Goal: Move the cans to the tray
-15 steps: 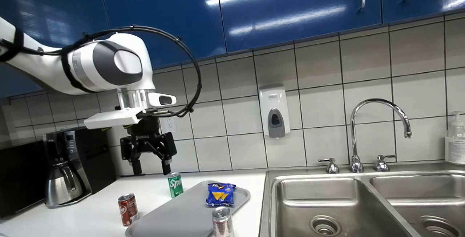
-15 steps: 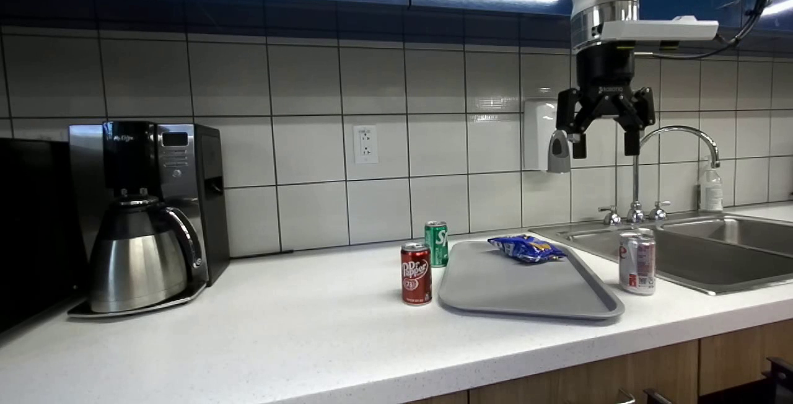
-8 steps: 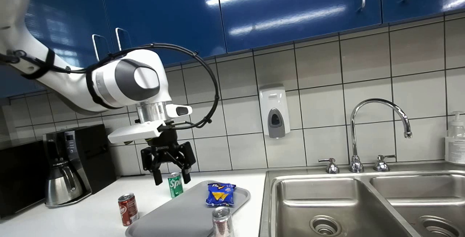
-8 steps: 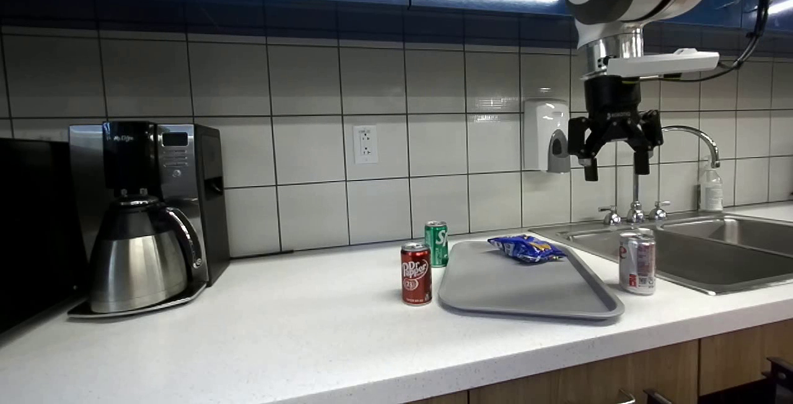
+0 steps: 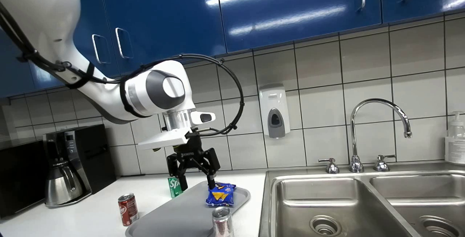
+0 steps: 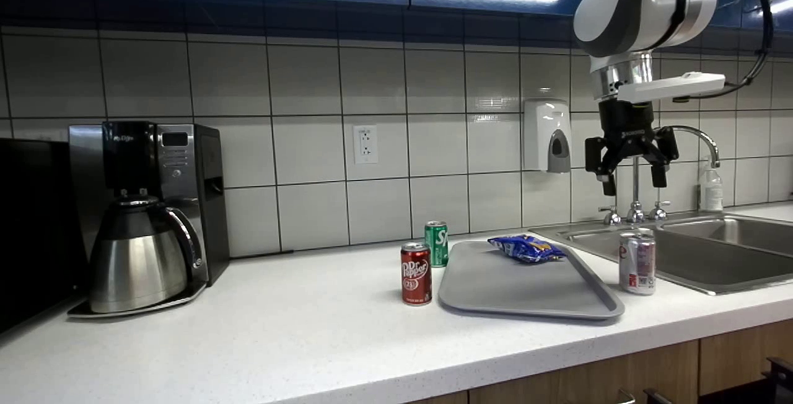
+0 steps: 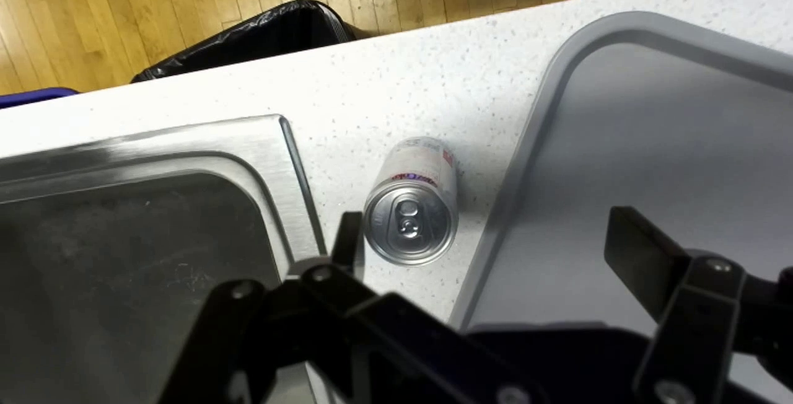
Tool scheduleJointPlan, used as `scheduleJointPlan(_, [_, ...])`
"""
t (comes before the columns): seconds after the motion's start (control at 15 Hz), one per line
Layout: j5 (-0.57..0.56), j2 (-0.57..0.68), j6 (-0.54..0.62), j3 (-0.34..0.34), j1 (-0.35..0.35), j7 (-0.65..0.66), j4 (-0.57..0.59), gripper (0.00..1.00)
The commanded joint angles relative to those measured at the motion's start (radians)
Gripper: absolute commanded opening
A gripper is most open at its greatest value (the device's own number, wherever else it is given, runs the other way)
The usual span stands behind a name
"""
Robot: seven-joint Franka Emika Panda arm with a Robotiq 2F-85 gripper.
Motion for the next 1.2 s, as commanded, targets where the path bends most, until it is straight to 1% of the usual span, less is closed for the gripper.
scheduleJointPlan(0.0, [-0.009,0.086,0.036,-0.026,-0.017,-0.02,0.052,1.0])
scheduleJointPlan(0.53, [-0.004,0.215,0.09,-0.071,-0.026,-0.04,0.099,1.0])
scheduleJointPlan(1.13, [0.006,0.289,0.177,-0.082,-0.023,-0.039,0.09,1.0])
